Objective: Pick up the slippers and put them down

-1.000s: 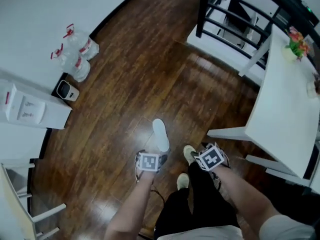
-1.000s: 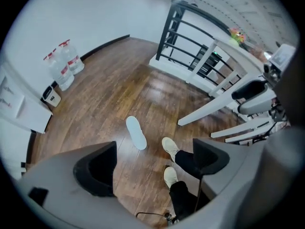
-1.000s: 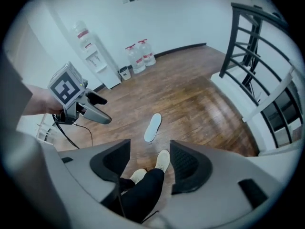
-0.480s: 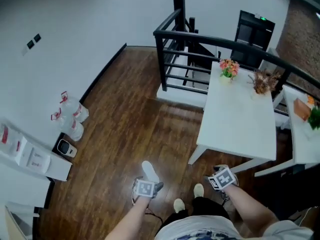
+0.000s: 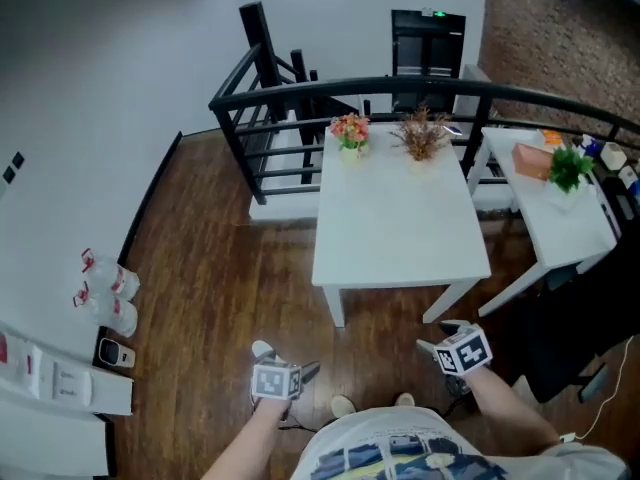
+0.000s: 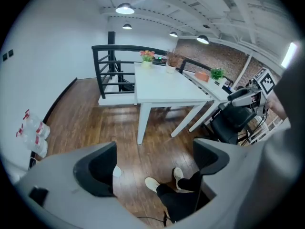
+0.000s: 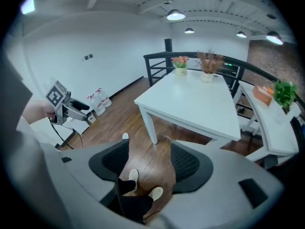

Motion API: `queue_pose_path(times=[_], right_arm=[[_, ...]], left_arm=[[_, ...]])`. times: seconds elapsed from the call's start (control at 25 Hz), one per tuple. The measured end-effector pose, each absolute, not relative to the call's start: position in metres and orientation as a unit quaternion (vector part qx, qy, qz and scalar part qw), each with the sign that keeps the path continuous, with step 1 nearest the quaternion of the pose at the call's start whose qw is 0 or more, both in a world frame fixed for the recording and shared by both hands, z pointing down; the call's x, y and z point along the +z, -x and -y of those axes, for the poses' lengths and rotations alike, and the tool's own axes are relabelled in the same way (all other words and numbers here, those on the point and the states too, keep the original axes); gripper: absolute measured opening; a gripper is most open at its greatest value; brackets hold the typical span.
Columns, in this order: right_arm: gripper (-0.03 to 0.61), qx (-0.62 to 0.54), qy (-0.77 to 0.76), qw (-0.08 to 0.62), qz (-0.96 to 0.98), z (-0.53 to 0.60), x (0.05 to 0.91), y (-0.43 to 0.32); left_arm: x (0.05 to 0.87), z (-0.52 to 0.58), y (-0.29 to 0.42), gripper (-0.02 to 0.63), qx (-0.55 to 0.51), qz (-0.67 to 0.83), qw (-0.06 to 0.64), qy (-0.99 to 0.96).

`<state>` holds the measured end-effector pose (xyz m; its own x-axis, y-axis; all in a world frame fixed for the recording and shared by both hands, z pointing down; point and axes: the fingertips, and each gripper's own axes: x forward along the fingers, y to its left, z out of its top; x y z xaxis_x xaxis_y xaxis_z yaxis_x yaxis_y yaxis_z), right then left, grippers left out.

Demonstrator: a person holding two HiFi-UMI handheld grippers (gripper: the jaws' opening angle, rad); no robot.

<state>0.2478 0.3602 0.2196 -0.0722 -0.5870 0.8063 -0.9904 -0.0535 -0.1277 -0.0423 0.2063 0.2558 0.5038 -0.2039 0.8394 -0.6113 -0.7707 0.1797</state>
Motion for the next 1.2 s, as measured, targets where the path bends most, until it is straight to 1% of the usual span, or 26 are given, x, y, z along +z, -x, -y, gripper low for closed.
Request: queue_pose_path(times=[0.24, 0.4, 0.72, 0.88, 1.2], right_arm=[[0.299, 0.364, -0.672, 0.221, 0.606, -0.459, 0.235, -0.336], [0.299, 0.351, -0.675, 0.202, 0.617, -0.488, 0.226, -0.367], [0.299, 0.332, -0.675, 0.181, 0.634, -0.508, 0.206, -0.389], [0.299, 0.333, -0.671, 0.17, 0.64, -0.515, 0.206, -0.39], [0.299, 0.315, -0.676, 0.165, 0.645, -0.524, 0.193, -0.389]], left_arm=[[0.258, -0.276, -0.055, 0.502, 0.425, 0.215, 0.225, -0.85], [0.246, -0.314, -0.095, 0.502, 0.41, 0.214, 0.224, -0.858], [0.225, -0.339, -0.123, 0.502, 0.405, 0.206, 0.215, -0.864], [0.224, -0.348, -0.128, 0.502, 0.408, 0.202, 0.219, -0.863], [0.211, -0.357, -0.134, 0.502, 0.403, 0.191, 0.206, -0.871]])
